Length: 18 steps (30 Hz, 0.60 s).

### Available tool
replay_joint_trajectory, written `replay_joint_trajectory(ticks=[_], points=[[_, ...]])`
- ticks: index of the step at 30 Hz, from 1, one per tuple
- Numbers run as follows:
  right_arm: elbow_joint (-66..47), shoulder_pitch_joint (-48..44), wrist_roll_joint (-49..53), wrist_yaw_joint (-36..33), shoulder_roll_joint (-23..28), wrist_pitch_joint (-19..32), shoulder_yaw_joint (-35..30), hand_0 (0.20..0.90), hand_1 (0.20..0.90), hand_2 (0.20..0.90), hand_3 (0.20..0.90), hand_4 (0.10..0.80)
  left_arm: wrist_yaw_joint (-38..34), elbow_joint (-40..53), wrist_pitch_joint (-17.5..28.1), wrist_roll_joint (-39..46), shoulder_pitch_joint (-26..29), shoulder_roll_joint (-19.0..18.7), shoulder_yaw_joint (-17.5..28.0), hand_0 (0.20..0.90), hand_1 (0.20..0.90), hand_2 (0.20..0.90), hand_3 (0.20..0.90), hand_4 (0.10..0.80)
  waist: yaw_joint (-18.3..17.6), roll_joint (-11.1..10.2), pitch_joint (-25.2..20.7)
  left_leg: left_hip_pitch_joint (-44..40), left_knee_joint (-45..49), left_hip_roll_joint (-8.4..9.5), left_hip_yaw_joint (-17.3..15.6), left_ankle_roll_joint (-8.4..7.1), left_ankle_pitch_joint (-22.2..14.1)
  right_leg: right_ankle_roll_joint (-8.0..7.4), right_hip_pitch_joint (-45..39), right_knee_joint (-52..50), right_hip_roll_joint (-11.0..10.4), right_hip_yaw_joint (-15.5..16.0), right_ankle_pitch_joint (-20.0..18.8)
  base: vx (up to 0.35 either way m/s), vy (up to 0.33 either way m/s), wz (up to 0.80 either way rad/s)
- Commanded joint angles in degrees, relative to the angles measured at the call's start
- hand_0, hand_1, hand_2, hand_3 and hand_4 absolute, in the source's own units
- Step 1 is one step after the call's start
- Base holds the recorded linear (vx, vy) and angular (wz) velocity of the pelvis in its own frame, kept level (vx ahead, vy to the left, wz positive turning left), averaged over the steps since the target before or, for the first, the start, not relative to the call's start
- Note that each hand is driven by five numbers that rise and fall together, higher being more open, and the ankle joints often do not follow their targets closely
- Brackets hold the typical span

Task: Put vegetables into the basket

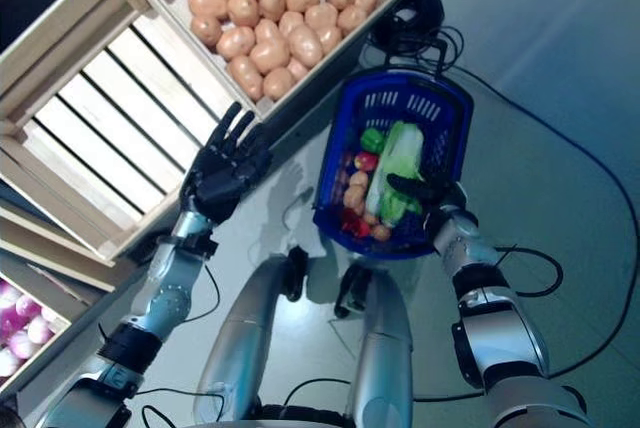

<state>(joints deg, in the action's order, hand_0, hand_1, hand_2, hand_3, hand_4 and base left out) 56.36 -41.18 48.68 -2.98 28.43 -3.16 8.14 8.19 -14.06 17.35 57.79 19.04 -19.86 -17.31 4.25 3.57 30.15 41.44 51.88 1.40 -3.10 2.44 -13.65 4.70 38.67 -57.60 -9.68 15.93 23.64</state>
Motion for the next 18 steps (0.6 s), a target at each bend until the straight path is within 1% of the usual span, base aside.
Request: replay_joint_trajectory(ticks=[1, 3, 5, 6, 10, 13, 14, 16, 18], points=[[-5.98, -0.09, -1.17, 3.09, 1.10, 5.97, -1.59, 0.900, 0.900, 0.900, 0.900, 0.800, 1.18, 7.00, 7.60, -8.66, 0.05, -0.96, 1.03, 0.900, 0.900, 0.900, 0.900, 0.800, 0.70, -1.72, -3.75, -9.72, -7.08, 2.02, -2.05, 2.21, -0.33, 1.55, -9.24, 8.10, 1.57, 1.56, -7.11, 0.067, 0.040, 0.03], [-7.00, 1.71, -1.53, 3.30, 0.42, 5.46, -1.43, 0.900, 0.900, 0.900, 0.900, 0.800, -0.14, 6.01, 7.05, -10.67, -0.17, -1.73, 0.53, 0.900, 0.900, 0.900, 0.900, 0.800, 0.86, -2.21, -5.45, -12.67, -10.76, 2.13, -1.81, 1.88, 0.54, 1.22, -12.20, 11.53, 1.51, 1.95, -7.83, 0.090, 0.054, 0.00], [-8.28, 4.11, -1.58, 4.19, -0.80, 5.42, -1.12, 0.900, 0.900, 0.900, 0.900, 0.800, -0.58, 4.18, 6.25, -12.28, -0.64, -1.99, 0.43, 0.900, 0.900, 0.900, 0.900, 0.800, 0.92, -2.69, -7.28, -16.48, -15.32, 2.14, -1.44, 1.38, 1.86, 0.95, -16.15, 16.06, 1.93, 2.36, -8.82, 0.104, 0.045, -0.05], [-9.56, 5.78, -1.94, 4.11, -1.76, 5.12, -0.65, 0.900, 0.900, 0.900, 0.900, 0.800, -0.37, 2.97, 5.93, -12.87, -1.35, -1.96, 0.35, 0.900, 0.900, 0.900, 0.900, 0.800, 0.88, -2.96, -8.66, -18.63, -18.14, 2.07, -1.36, 1.13, 2.59, 0.78, -18.38, 19.11, 2.36, 2.40, -9.31, 0.108, 0.025, -0.07], [-12.34, 11.33, -0.79, 4.47, -4.59, 5.05, -0.76, 0.900, 0.900, 0.900, 0.900, 0.800, 0.82, 0.48, 4.37, -14.36, -4.18, -1.78, 0.33, 0.900, 0.900, 0.900, 0.900, 0.800, 0.77, -3.36, -11.90, -25.81, -26.35, 1.76, -1.05, 0.64, 4.81, 0.15, -25.81, 28.58, 4.07, 2.40, -11.53, 0.109, 0.020, -0.09], [-14.11, 15.91, 0.36, 5.64, -6.75, 4.64, -1.28, 0.900, 0.900, 0.900, 0.900, 0.800, 1.82, -1.42, 2.87, -15.46, -6.95, -1.14, 0.16, 0.900, 0.900, 0.900, 0.900, 0.800, 0.85, -3.38, -15.28, -32.22, -34.63, 2.03, -0.65, 0.66, 6.67, -0.98, -32.15, 37.66, 5.73, 1.76, -13.81, 0.119, 0.042, -0.08], [-14.23, 16.21, 0.35, 5.75, -6.87, 4.65, -1.31, 0.900, 0.900, 0.900, 0.900, 0.800, 1.85, -1.46, 2.84, -15.60, -7.15, -1.10, 0.11, 0.900, 0.900, 0.900, 0.900, 0.800, 0.87, -3.36, -15.31, -32.91, -35.43, 2.06, -0.59, 0.66, 6.98, -1.06, -32.80, 38.43, 5.85, 1.75, -14.15, 0.088, 0.034, -0.05], [-16.08, 19.43, -0.13, 6.26, -8.49, 4.95, -0.89, 0.900, 0.900, 0.900, 0.900, 0.800, 2.53, -2.65, 2.11, -16.11, -9.32, -0.50, -0.28, 0.900, 0.900, 0.900, 0.900, 0.800, 0.90, -3.44, -17.90, -36.81, -40.61, 2.06, -0.50, 0.70, 8.11, -1.80, -36.43, 43.72, 6.58, 1.47, -15.66, 0.122, 0.036, -0.05], [-17.17, 20.91, -0.87, 6.07, -9.41, 4.91, -0.57, 0.900, 0.900, 0.900, 0.900, 0.800, 2.89, -3.47, 1.35, -15.78, -10.48, 0.06, -0.43, 0.900, 0.900, 0.900, 0.900, 0.800, 0.89, -3.54, -19.38, -39.29, -43.78, 1.98, -0.46, 0.73, 8.92, -2.16, -38.78, 46.89, 6.99, 1.37, -16.72, 0.114, 0.031, -0.02]])
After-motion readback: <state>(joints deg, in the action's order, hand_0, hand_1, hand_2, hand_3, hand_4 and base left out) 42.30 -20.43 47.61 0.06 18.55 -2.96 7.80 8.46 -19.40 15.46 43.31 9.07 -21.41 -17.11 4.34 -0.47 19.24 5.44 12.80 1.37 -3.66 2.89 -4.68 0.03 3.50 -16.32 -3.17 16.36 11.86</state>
